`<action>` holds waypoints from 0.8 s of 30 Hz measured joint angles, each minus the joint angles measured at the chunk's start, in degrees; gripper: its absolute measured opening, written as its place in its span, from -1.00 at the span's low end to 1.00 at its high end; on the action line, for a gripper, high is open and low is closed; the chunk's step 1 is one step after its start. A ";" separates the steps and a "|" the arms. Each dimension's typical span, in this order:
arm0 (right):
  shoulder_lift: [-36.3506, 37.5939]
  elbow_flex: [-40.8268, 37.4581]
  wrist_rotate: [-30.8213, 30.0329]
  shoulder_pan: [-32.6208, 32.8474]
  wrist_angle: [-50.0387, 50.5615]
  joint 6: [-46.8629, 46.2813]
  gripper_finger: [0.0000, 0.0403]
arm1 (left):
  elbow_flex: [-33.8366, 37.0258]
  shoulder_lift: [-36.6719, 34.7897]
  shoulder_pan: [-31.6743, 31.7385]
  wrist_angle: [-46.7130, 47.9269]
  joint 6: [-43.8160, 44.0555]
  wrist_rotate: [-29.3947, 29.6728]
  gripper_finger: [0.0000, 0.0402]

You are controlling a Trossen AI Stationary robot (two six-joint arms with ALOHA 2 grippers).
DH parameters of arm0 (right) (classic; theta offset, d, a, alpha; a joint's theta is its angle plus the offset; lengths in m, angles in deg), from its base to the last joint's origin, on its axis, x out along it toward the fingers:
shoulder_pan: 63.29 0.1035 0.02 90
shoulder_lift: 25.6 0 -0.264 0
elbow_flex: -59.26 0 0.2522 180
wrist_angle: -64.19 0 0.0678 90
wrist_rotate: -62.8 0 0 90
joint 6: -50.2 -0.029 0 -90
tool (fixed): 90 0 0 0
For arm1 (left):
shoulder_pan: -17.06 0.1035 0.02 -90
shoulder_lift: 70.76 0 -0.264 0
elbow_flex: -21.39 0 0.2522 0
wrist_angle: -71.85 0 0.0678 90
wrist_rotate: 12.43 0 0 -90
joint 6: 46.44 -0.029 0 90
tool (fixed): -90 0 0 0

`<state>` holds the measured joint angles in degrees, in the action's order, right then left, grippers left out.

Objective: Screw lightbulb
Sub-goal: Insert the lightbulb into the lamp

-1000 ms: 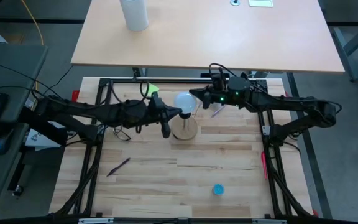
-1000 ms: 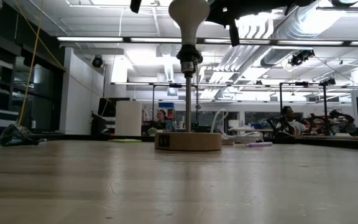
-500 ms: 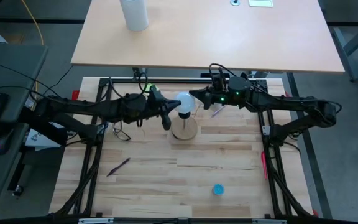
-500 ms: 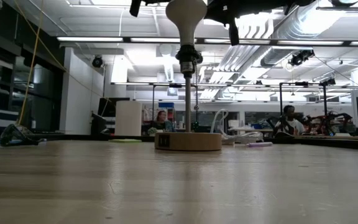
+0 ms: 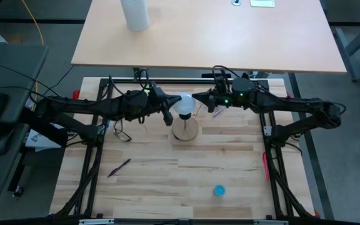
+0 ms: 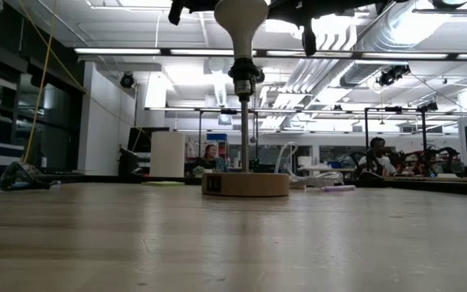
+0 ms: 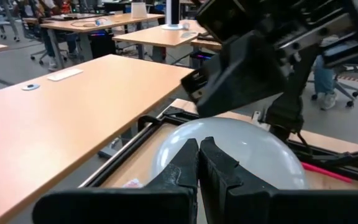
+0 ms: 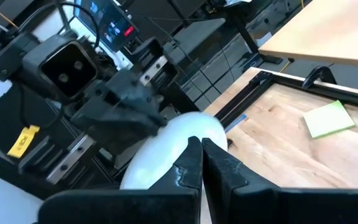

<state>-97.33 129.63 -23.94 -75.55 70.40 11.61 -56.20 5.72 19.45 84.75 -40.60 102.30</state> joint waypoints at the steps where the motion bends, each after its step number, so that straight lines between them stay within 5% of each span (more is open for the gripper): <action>1: 0.33 0.01 -0.12 0.18 0.53 0.01 -1.00 | 0.00 0.00 0.18 -0.02 -0.02 0.00 -1.00; 24: 4.81 0.00 -8.49 6.18 2.10 1.38 -1.00 | 0.33 -0.73 2.79 -1.92 -0.52 -2.01 -1.00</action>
<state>-92.52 129.63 -32.43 -69.37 72.50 12.99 -55.88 5.00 22.25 82.82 -41.12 100.29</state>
